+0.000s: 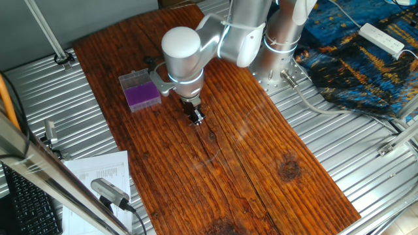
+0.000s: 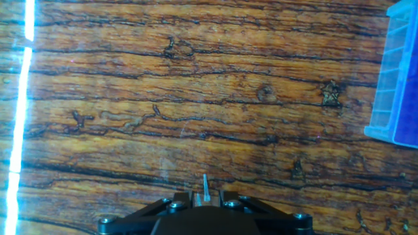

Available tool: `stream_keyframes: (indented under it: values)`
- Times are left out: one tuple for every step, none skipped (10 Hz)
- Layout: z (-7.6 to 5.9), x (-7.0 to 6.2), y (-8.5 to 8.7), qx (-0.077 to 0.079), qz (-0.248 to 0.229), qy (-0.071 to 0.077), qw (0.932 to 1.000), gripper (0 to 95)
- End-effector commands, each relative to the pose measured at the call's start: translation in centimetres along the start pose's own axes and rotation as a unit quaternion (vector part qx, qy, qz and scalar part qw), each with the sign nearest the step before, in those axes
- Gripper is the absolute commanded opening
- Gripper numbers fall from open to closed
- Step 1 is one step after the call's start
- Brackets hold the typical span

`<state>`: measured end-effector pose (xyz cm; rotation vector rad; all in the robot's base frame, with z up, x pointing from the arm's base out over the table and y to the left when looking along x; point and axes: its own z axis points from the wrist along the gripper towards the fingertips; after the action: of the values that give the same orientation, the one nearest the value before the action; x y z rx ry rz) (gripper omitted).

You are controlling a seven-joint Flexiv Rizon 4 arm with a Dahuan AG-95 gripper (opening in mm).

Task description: Insert a small pipette tip into the holder for small pipette tips

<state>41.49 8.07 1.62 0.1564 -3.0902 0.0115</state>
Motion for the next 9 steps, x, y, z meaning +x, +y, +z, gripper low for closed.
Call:
stream_keyframes:
  values:
    - [0.04, 0.05, -0.06, 0.0, 0.0, 0.001, 1.0, 19.0]
    - [0.11, 0.09, -0.05, 0.001, 0.0, 0.001, 1.0, 19.0]
    - [0.23, 0.1, -0.04, 0.001, 0.0, 0.001, 1.0, 19.0]
    - [0.35, 0.12, -0.03, 0.001, 0.0, 0.0, 1.0, 19.0]
    - [0.46, 0.18, -0.02, 0.001, 0.001, -0.001, 1.0, 19.0]
    - [0.47, 0.19, -0.02, 0.001, 0.001, -0.001, 1.0, 19.0]
    - [0.48, 0.19, -0.02, 0.001, 0.002, -0.001, 1.0, 19.0]
    - [0.48, 0.19, -0.02, 0.001, 0.002, -0.001, 1.0, 19.0]
    - [0.48, 0.19, -0.02, 0.002, 0.001, -0.001, 1.0, 19.0]
